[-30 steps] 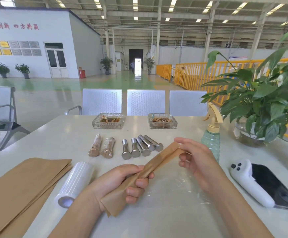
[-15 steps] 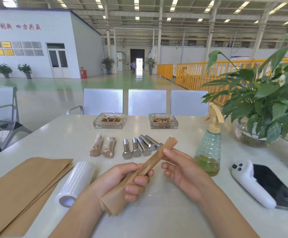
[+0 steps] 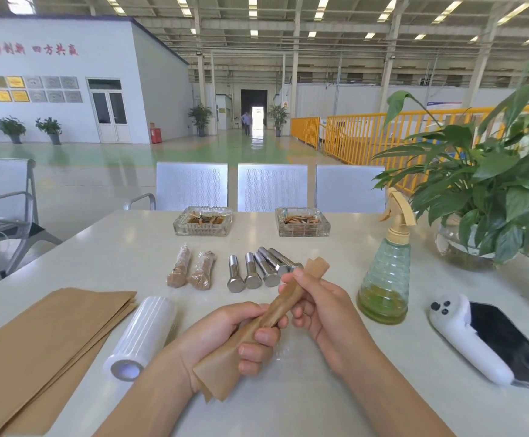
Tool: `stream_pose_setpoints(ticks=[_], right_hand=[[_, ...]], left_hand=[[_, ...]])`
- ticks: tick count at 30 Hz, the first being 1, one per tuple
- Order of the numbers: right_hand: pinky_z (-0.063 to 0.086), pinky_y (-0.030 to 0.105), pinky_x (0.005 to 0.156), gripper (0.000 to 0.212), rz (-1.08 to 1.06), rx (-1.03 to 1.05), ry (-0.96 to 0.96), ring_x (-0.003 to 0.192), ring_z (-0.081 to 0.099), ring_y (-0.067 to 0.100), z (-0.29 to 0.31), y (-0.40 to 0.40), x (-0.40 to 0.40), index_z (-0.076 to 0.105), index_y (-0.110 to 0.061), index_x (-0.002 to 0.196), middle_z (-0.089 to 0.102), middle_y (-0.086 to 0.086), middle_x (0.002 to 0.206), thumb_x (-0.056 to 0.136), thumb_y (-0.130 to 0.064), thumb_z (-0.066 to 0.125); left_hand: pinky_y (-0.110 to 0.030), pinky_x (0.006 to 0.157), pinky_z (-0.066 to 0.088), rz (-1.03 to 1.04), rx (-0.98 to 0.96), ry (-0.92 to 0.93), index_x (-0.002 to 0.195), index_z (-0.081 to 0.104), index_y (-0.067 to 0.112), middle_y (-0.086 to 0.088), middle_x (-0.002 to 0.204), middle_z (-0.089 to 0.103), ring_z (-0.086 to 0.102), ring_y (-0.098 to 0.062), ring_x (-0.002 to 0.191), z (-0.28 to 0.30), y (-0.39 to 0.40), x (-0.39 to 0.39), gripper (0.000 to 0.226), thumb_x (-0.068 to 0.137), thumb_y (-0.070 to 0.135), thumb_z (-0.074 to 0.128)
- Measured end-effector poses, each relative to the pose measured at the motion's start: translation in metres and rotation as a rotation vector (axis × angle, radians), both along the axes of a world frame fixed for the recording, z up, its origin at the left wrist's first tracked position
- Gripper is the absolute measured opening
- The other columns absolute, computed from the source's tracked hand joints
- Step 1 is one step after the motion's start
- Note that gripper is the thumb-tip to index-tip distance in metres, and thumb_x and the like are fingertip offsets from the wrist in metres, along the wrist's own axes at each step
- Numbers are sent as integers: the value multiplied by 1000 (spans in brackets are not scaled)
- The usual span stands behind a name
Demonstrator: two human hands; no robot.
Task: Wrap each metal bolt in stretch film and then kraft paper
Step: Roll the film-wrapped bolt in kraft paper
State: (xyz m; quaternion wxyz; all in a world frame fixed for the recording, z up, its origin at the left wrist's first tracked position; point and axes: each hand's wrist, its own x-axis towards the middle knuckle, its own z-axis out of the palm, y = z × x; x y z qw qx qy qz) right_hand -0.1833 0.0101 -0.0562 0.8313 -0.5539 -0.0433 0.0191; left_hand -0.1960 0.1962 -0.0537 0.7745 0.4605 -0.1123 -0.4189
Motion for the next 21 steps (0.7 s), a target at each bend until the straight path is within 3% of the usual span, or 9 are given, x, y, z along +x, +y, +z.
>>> stream_pose_setpoints(ticks=[5,12,15,19,21], right_hand=[[48,24,49,25,-114,-86,-96,51,54,16,-1,4,-2,81,-14,87,78,15,91,100,-27,64],[50,30,53,19,-89,-69,-182,58,58,27,-2,8,-6,76,-11,108,77,16,100,101,-24,63],[50,31,54,19,-126,-138,-251,56,58,27,-3,9,-7,75,-11,109,78,13,97,103,-21,60],[50,30,53,19,-300,-390,-408,49,55,22,-7,8,-9,78,-28,107,75,-6,81,105,-25,59],[53,34,54,21,-296,-443,-474,49,56,26,-7,8,-12,74,-40,112,77,-7,96,105,-30,57]], left_hand=[[-20,39,37,4,4,-4,102,57,9,2,70,40,38,-6,43,0,-1,1,25,100,27,41],[-18,39,35,-11,-51,15,100,59,9,4,69,39,39,-5,42,3,0,0,28,102,27,38],[-18,37,34,15,-47,21,98,60,9,3,68,39,38,-5,41,4,-1,-2,24,98,27,43],[-18,36,32,18,-70,33,98,61,8,3,68,39,39,-5,41,4,0,-4,21,96,24,48],[-19,35,33,-6,-107,40,98,64,6,2,68,40,40,-6,42,5,1,-4,17,98,20,54]])
